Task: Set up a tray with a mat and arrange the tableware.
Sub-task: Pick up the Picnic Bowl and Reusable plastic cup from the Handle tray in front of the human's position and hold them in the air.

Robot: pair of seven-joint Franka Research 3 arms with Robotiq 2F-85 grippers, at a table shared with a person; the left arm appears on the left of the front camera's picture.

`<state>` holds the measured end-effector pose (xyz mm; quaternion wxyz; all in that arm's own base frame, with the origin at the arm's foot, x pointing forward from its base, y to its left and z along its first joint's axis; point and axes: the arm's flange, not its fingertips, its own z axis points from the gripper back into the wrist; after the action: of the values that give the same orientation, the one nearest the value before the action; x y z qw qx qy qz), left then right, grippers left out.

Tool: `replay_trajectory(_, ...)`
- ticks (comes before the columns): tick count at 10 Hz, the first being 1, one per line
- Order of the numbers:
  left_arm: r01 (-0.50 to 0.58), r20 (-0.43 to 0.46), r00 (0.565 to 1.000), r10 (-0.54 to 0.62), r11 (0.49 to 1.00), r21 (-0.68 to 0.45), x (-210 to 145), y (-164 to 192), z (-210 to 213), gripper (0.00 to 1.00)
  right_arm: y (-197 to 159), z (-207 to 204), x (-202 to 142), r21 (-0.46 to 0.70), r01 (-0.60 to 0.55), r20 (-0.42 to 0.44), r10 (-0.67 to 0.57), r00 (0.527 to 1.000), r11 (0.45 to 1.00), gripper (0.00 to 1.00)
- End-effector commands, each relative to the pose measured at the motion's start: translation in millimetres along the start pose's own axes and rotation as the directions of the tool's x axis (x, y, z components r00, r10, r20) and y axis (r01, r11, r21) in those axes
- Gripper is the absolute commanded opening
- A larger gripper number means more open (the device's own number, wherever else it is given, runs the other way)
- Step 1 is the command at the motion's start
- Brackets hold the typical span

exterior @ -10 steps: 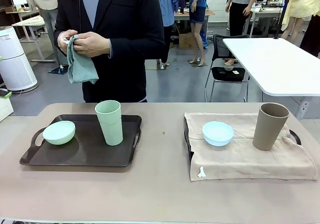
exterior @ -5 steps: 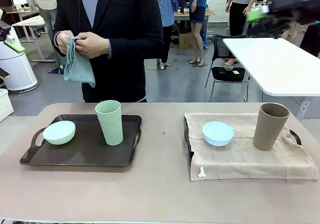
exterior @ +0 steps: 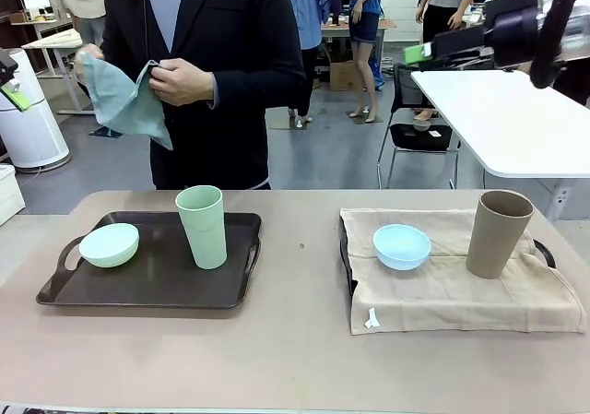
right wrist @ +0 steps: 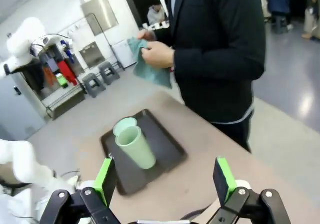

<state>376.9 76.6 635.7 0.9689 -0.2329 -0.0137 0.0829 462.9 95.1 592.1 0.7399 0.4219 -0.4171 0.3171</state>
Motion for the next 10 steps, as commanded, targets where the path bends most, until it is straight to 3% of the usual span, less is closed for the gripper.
replay_trajectory(1, -0.008, -0.004, 1.0, 0.008, 1.0, 0.006, -2, 0, 1, 1.0, -7, -12, -6, -0.031, -0.039, 0.009, 0.039, 0.999, 0.999, 1.0)
replay_trajectory(2, -0.061, -0.046, 0.997, 0.063, 0.998, 0.029, 1, 1, -14, 1.0, -5, -12, -6, 0.008, -0.151, -0.107, 0.151, 0.983, 0.988, 1.0)
replay_trajectory(3, -0.1, -0.091, 0.99, 0.105, 0.994, 0.053, 20, -7, -21, 1.0, -8, -36, -3, 0.075, -0.211, -0.213, 0.222, 0.951, 0.975, 1.0)
replay_trajectory(4, -0.141, -0.133, 0.98, 0.151, 0.986, 0.088, 30, -8, -38, 1.0, -14, -73, -7, 0.151, -0.252, -0.31, 0.288, 0.906, 0.956, 1.0)
replay_trajectory(6, -0.189, -0.177, 0.959, 0.22, 0.966, 0.176, 44, -4, -71, 1.0, -16, -146, -22, 0.248, -0.292, -0.421, 0.374, 0.826, 0.924, 1.0)
replay_trajectory(9, -0.216, -0.188, 0.947, 0.26, 0.95, 0.227, 67, 0, -115, 1.0, 11, -263, -69, 0.398, -0.323, -0.357, 0.469, 0.808, 0.859, 1.0)
replay_trajectory(10, -0.204, -0.209, 0.945, 0.25, 0.954, 0.219, 72, 4, -130, 1.0, 15, -295, -92, 0.427, -0.318, -0.305, 0.466, 0.831, 0.846, 1.0)
